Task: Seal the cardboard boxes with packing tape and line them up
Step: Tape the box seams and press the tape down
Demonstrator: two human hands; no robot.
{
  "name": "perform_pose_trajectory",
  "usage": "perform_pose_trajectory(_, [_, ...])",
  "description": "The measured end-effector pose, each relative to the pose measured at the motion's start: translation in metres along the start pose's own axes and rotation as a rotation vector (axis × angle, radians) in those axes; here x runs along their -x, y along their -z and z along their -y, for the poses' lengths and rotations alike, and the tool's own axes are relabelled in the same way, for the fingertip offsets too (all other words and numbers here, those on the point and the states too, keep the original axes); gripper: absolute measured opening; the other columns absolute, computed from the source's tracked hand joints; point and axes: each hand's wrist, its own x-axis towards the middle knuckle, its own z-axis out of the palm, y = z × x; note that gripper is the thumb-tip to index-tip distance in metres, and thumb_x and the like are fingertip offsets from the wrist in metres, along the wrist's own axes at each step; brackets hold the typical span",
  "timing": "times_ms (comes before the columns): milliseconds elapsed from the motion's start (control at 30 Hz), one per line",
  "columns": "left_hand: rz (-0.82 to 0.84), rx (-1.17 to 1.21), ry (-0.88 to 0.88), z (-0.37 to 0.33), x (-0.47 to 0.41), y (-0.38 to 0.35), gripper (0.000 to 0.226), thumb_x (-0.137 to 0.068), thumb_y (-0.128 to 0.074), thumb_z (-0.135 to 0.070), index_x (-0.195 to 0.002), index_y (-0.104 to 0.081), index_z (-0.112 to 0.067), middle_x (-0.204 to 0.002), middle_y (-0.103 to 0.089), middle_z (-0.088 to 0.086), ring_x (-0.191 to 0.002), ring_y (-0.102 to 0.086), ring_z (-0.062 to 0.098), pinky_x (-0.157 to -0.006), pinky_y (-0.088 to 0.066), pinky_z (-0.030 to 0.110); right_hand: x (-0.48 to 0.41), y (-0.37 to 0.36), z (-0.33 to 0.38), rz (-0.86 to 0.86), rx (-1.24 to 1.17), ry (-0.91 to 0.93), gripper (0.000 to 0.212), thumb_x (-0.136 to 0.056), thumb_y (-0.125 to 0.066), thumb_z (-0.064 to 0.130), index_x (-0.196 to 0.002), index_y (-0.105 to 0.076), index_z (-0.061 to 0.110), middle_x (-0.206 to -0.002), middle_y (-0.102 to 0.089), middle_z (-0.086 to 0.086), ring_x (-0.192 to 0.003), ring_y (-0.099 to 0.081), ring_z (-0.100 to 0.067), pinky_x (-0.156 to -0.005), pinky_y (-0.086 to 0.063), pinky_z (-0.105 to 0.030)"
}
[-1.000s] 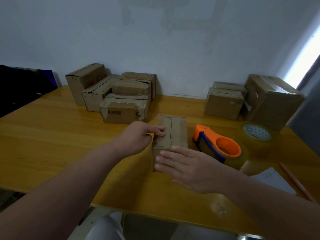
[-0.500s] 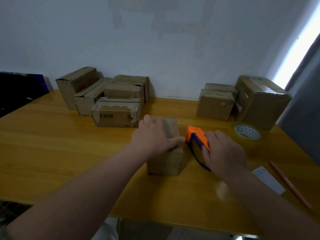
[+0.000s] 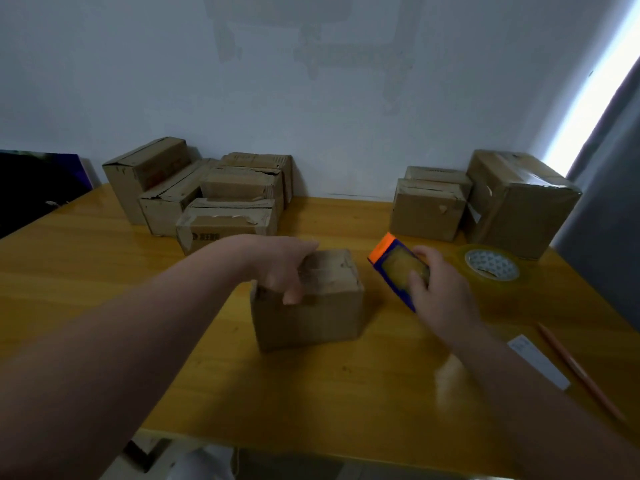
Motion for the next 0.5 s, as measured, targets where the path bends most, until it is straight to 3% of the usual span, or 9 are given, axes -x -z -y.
perform_pose_trajectory(100, [-0.003, -0.2, -0.115, 0.0, 0.002, 0.0, 0.1, -0.081, -0.066, -0.003, -0.153, -0.002, -0.028, -0.158, -0.017, 0.0, -0.143, -0.019, 0.026, -0.113, -0.028, 0.044, -0.01, 0.011, 0.007, 0.037, -0.383, -0.176, 0.031, -0.097, -0.048, 0.019, -0.126, -0.05, 0.027, -0.103, -0.056, -0.001, -0.082, -0.056, -0.017, -0.069, -0.047, -0.035])
perform_pose_trajectory(200, [-0.175, -0.42, -0.208, -0.004, 0.003, -0.008, 0.084, -0.089, -0.057, -0.006, -0.151, -0.009, -0.037, -0.159, -0.012, -0.006, -0.145, -0.011, 0.027, -0.114, -0.029, 0.047, -0.01, 0.014, 0.008, 0.09, -0.598, -0.289, 0.033, -0.09, -0.062, 0.031, -0.122, -0.053, 0.028, -0.108, -0.058, 0.001, -0.088, -0.06, -0.015, -0.081, -0.054, -0.041])
perform_pose_trajectory(300, [-0.371, -0.498, -0.21, -0.005, 0.002, -0.017, 0.082, -0.087, -0.06, -0.008, -0.146, -0.018, -0.046, -0.158, -0.01, -0.005, -0.141, -0.017, 0.028, -0.098, -0.047, 0.04, -0.005, 0.012, 0.007, 0.135, -0.532, -0.293, 0.061, -0.069, -0.08, 0.048, -0.121, -0.053, 0.031, -0.11, -0.059, 0.004, -0.1, -0.06, -0.02, -0.087, -0.054, -0.045])
perform_pose_trajectory(367, [-0.449, -0.335, -0.199, -0.008, 0.005, -0.02, 0.066, -0.09, -0.055, -0.012, -0.142, -0.032, -0.045, -0.153, -0.024, -0.005, -0.134, -0.03, 0.023, -0.088, -0.051, 0.034, -0.006, 0.014, 0.005, 0.139, -0.467, -0.299, 0.072, -0.063, -0.084, 0.047, -0.124, -0.051, 0.029, -0.112, -0.056, 0.005, -0.104, -0.057, -0.02, -0.088, -0.053, -0.045])
perform_pose_trajectory(433, [-0.48, -0.146, -0.215, -0.012, 0.009, -0.026, 0.047, -0.097, -0.047, -0.023, -0.139, -0.04, -0.043, -0.145, -0.039, -0.009, -0.129, -0.04, 0.017, -0.092, -0.048, 0.033, -0.008, 0.017, 0.002, 0.154, -0.407, -0.292, 0.071, -0.065, -0.084, 0.04, -0.126, -0.05, 0.026, -0.107, -0.054, 0.004, -0.102, -0.056, -0.02, -0.085, -0.054, -0.042])
perform_pose_trajectory(500, [-0.47, -0.124, -0.235, -0.019, 0.012, -0.033, 0.045, -0.097, -0.046, -0.041, -0.141, -0.039, -0.04, -0.143, -0.043, -0.009, -0.126, -0.044, 0.015, -0.094, -0.047, 0.034, -0.011, 0.02, 0.003, 0.167, -0.278, -0.257, 0.065, -0.07, -0.082, 0.035, -0.125, -0.051, 0.021, -0.101, -0.053, 0.003, -0.096, -0.055, -0.019, -0.079, -0.053, -0.038])
